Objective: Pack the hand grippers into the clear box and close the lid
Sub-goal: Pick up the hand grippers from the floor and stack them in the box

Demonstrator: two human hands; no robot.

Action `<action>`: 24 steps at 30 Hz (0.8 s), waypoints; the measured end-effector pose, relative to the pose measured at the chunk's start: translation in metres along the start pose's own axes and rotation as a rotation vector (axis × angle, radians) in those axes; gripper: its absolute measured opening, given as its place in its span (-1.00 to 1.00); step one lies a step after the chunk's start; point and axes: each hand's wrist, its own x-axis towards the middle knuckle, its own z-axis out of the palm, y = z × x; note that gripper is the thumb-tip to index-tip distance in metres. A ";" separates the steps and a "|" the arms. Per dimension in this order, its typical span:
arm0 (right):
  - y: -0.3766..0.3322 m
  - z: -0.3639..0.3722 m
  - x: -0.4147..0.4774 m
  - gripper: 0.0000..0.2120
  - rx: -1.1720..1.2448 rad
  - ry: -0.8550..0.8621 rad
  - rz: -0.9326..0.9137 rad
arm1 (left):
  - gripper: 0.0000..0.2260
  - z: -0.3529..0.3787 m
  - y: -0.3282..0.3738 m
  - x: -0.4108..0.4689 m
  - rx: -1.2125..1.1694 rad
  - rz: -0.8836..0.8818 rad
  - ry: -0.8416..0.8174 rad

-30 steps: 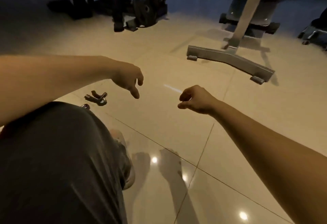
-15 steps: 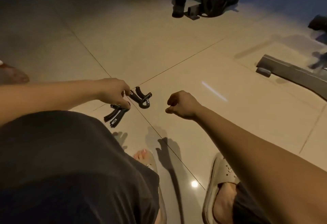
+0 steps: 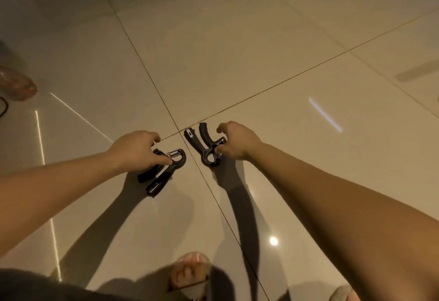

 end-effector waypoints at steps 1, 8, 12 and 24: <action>0.002 0.004 0.013 -0.33 -0.024 -0.031 -0.015 | -0.20 0.008 -0.002 0.004 -0.019 -0.024 -0.010; 0.007 0.044 0.055 -0.33 -0.212 -0.128 -0.012 | -0.35 0.069 -0.013 0.001 -0.057 -0.139 -0.104; 0.005 0.062 0.043 -0.56 -0.294 -0.059 -0.010 | -0.38 0.097 -0.013 -0.007 -0.115 -0.167 -0.026; -0.014 0.057 0.062 -0.29 -0.716 -0.123 -0.517 | -0.47 0.106 -0.017 -0.018 -0.320 -0.323 0.021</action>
